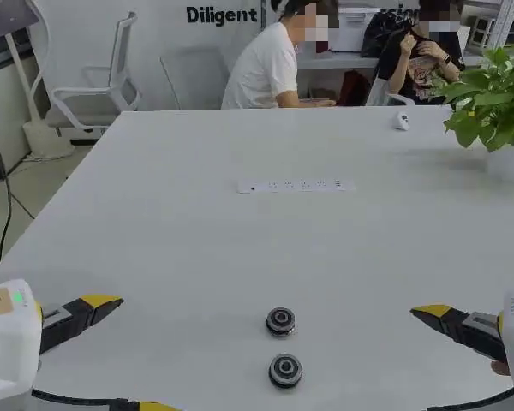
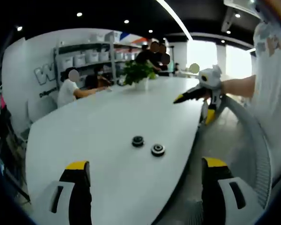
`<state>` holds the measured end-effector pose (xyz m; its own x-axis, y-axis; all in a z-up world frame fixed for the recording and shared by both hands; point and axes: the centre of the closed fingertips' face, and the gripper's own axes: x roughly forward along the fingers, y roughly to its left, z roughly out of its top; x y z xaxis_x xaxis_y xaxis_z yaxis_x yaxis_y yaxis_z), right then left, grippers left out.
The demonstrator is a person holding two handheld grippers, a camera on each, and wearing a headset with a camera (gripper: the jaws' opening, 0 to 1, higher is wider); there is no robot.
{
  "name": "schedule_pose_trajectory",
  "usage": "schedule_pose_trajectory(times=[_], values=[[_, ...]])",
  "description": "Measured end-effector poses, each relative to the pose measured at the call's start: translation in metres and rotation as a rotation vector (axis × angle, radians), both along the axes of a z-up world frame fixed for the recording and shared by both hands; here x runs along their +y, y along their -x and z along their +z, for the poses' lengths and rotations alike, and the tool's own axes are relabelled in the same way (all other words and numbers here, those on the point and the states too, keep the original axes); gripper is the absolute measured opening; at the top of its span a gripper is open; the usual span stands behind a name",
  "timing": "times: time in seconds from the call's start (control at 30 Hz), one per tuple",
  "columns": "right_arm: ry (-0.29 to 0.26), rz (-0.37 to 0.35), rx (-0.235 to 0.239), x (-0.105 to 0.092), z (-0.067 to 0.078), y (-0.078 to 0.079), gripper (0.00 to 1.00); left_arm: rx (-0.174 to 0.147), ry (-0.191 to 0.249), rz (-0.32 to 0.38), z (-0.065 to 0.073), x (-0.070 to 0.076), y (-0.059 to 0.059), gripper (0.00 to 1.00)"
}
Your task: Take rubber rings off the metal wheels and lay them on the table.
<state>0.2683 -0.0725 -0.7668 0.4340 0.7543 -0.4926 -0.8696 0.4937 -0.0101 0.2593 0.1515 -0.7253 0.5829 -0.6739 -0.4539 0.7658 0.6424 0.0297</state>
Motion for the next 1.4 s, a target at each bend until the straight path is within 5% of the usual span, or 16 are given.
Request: schedule_pose_trajectory(times=[1.4], values=[[0.007,0.012,-0.003,0.0008,0.0012,-0.0035,0.99,-0.007,0.0,0.0,-0.0007,0.0073,-0.0008,0.99]])
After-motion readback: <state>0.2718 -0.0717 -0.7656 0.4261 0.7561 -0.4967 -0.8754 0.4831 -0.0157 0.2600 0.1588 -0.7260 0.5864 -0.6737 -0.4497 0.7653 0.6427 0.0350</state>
